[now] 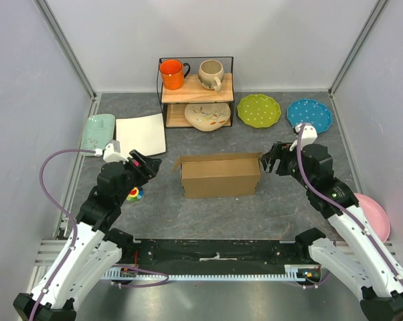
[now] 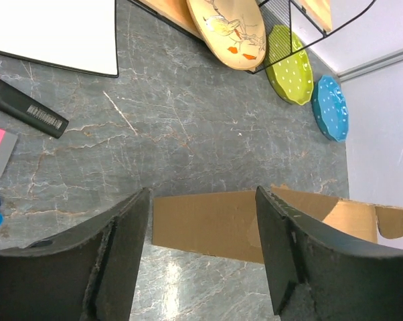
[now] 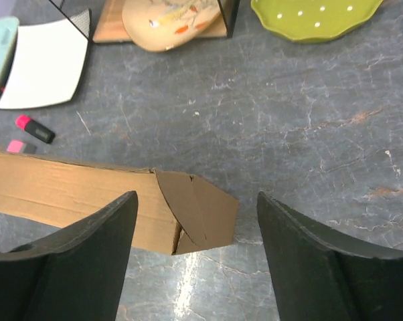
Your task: Fold the paper box
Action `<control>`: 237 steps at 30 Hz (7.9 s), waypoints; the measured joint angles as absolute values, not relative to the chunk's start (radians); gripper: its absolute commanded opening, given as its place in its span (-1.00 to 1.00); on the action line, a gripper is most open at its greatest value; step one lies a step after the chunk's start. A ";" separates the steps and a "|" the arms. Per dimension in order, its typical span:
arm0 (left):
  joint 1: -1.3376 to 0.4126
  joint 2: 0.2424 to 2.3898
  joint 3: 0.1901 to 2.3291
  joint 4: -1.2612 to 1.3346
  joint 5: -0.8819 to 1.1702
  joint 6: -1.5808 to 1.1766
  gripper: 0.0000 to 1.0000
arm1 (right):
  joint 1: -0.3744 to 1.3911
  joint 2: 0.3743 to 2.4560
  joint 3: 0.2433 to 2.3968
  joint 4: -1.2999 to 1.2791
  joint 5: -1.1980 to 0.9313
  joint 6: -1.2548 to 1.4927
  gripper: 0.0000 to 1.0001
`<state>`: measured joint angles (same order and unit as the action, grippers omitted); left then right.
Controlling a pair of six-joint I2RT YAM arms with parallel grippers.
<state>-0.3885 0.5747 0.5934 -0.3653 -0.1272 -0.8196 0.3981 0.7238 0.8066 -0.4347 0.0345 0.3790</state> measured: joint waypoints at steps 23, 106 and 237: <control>-0.389 0.627 0.690 -0.365 0.064 -0.616 0.50 | 0.417 0.833 0.782 -0.404 -0.041 0.356 -0.21; -0.390 0.810 0.664 -0.135 0.390 -0.349 -0.92 | 0.450 0.762 0.711 -0.326 -0.016 0.547 -1.00; -0.827 0.688 0.371 0.213 -0.208 -0.477 -0.85 | 0.568 0.630 0.598 -0.340 0.220 0.498 -0.06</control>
